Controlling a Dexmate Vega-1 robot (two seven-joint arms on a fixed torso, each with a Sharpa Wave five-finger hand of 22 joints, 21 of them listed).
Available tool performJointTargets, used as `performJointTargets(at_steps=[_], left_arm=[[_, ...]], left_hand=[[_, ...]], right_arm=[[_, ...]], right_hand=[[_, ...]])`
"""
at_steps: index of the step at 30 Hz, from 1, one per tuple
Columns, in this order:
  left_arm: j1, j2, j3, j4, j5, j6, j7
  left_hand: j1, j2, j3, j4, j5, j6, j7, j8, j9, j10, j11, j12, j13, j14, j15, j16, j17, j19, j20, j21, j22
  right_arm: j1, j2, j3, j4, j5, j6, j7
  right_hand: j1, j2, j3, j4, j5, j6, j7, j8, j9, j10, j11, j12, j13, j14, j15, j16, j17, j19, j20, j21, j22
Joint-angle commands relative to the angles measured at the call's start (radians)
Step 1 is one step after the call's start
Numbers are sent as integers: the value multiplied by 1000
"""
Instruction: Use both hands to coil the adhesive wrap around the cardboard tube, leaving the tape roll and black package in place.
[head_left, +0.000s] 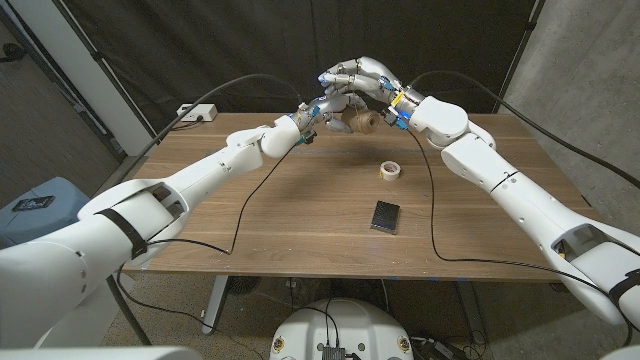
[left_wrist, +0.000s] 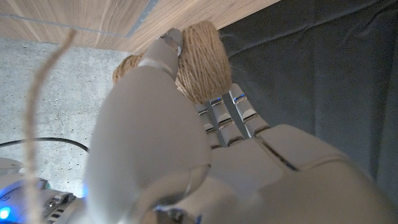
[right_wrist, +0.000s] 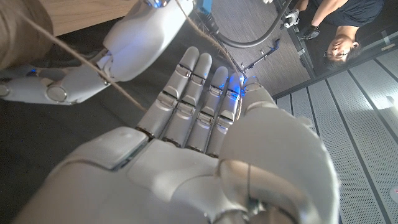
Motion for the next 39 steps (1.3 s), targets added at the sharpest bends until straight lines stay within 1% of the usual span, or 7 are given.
performJointTargets(at_steps=[1, 11, 15, 25, 34, 39], left_arm=[[2, 2, -3, 6, -9, -21, -23], [1, 5, -8, 5, -13, -33, -35], [8, 12, -13, -10, -14, -36, -37], [23, 30, -29, -42, -16, -50, -47], [31, 38, -40, -60, -19, -63, -64], [34, 40, -46, -65, -20, -66, -71]], left_hand=[[9, 71, 24, 17, 5, 16, 7, 6, 5, 7, -1, 4, 4, 9, -1, 4, 80, -4, -3, 10, 1], [8, 71, 25, 16, 6, 17, 6, 6, 5, 7, -3, 2, 4, 10, 0, 3, 79, -6, -3, 13, 0], [8, 71, 25, 16, 6, 17, 7, 6, 5, 7, -3, 2, 3, 9, 0, 2, 79, -6, -4, 14, 0], [7, 71, 25, 16, 6, 22, 4, 7, 4, 9, -4, 1, 3, 11, -2, 2, 79, -7, -4, 17, -1], [6, 71, 25, 16, 6, 25, 3, 7, 3, 11, -3, 1, 5, 12, -5, 2, 79, -8, -4, 20, -3], [6, 71, 26, 15, 6, 25, 3, 7, 3, 11, -7, 0, 5, 13, -6, 2, 79, -8, -5, 22, -3]], right_arm=[[26, -6, 5, 40, -10, 9, 13], [36, -16, 13, 67, -7, 20, 26], [35, -26, 20, 74, -2, 25, 32], [25, -49, 37, 80, -16, 32, 15], [37, -62, 44, 104, -31, 47, 17], [44, -65, 45, 115, -35, 50, 20]], right_hand=[[4, 10, 3, -7, 5, 6, -1, -7, 5, 4, -3, -2, 3, 8, -106, -2, 1, 0, -34, 8, 1], [6, 10, 4, -8, 5, 8, -2, -10, 5, 6, 0, -4, 5, 8, -106, -5, 1, 0, -34, 9, 1], [6, 11, 4, -8, 5, 9, -3, -11, 6, 8, -3, -5, 5, 8, -106, -6, 0, -1, -35, 10, 1], [9, 13, 6, -9, 5, 14, -7, -13, 6, 11, -6, -8, 4, 9, -107, -9, -1, -2, -36, 11, 1], [11, 15, 7, -10, 4, 18, -8, -15, 6, 14, -8, -10, 6, 12, -108, -10, 0, -3, -37, 12, 0], [11, 17, 8, -9, 4, 19, -10, -16, 6, 15, -9, -11, 6, 12, -107, -12, -1, -4, -38, 12, 0]])
